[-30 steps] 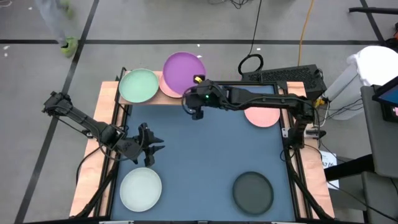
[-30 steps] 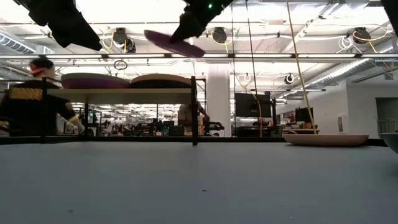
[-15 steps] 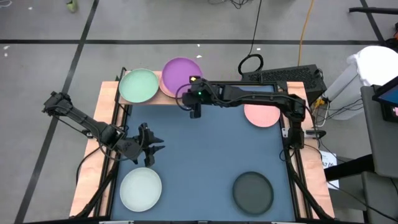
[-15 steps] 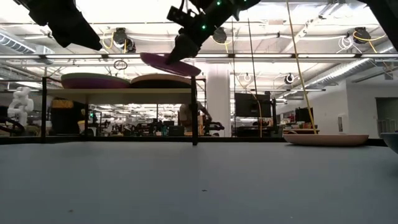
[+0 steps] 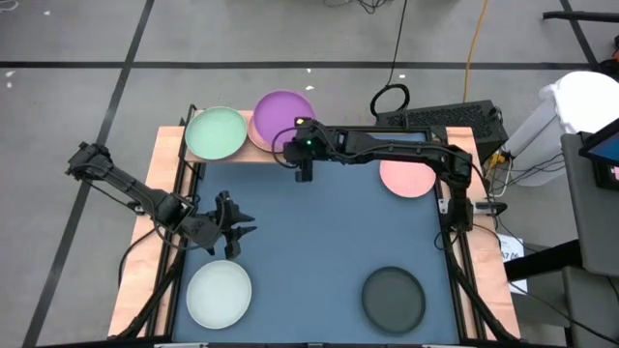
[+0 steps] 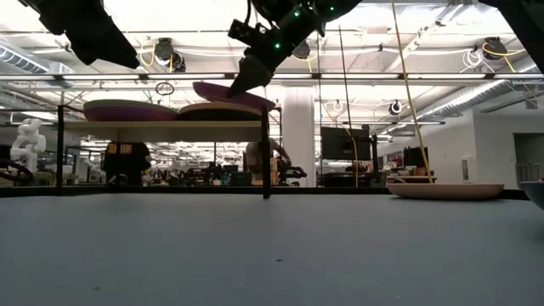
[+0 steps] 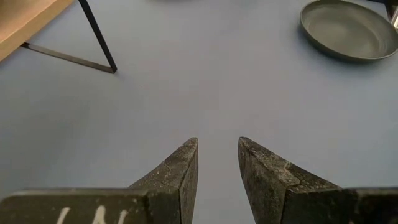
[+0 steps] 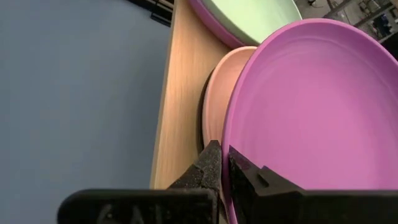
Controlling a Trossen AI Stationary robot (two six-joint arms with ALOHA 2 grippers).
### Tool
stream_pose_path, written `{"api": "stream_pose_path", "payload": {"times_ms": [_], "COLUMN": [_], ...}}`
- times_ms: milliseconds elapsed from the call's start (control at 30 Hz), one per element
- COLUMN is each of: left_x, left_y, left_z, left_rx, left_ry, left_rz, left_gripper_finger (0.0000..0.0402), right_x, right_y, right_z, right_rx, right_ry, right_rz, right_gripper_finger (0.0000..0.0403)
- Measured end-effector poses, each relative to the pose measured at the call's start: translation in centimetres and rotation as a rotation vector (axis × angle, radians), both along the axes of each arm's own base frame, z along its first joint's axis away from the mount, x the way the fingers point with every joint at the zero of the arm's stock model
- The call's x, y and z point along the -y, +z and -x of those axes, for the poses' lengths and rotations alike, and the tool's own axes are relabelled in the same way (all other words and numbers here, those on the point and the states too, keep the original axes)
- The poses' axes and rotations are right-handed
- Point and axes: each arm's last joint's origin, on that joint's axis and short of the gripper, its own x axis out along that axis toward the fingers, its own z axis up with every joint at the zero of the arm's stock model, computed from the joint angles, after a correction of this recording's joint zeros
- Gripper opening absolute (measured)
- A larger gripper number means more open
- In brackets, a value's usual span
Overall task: Place and stack plates onto a shelf
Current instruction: Stack the purple plate on the light pink plate on the shelf
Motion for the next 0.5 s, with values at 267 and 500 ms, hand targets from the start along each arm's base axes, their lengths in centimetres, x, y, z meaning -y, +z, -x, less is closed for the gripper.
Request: {"api": "stream_pose_path", "payload": {"times_ms": [267, 500], "left_x": [0.0, 0.0], "left_y": [0.0, 0.0], "left_z": [0.0, 0.0], "left_rx": [0.001, 0.0], "left_ry": [0.002, 0.002], "left_rz": [0.003, 0.003], "left_gripper_finger": [0.012, 0.012], "right_x": [0.55, 0.56], "right_y": [0.01, -0.02], "right_z": [0.16, 0.19], "right_rx": [0.015, 0.011], "right_ry": [0.007, 0.009], "right_rz": [-0.047, -0.047], "right_gripper_finger": [0.0002, 0.0002]}}
